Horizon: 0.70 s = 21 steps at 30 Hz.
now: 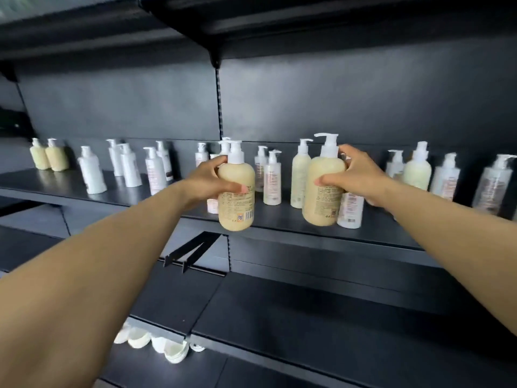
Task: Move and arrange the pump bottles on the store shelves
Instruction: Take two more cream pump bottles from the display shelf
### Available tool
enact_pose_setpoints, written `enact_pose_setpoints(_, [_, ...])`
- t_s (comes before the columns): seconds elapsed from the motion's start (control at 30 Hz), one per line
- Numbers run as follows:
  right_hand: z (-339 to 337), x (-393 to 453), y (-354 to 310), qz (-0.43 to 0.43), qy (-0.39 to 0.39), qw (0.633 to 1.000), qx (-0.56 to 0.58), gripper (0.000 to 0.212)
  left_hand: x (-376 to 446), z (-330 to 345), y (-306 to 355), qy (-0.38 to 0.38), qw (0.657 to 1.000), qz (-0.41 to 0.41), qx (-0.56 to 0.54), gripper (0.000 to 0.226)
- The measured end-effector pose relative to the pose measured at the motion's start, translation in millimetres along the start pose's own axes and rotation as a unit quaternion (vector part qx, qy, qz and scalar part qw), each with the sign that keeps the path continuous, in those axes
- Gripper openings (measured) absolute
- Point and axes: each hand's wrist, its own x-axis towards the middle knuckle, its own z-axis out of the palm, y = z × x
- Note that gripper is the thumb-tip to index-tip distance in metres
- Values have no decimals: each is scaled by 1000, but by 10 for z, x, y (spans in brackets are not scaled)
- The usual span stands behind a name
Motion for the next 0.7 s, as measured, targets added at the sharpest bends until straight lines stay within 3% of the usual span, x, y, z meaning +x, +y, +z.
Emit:
enact_pose_setpoints(0.23, [1348,543,-665,-43,-60,997,16,70,-21,-1182,-586,53,998,-23,4,56])
enact_pose_setpoints(0.37, [2074,903,-951,-68,-85,994,16,57,94,-1804,-949,82,996,-36,12,54])
enact_pose_setpoints(0.7, [3785,1810,-1548,-98,-119,987,46,51,567,-3313,-1844,134,989,-58,13,52])
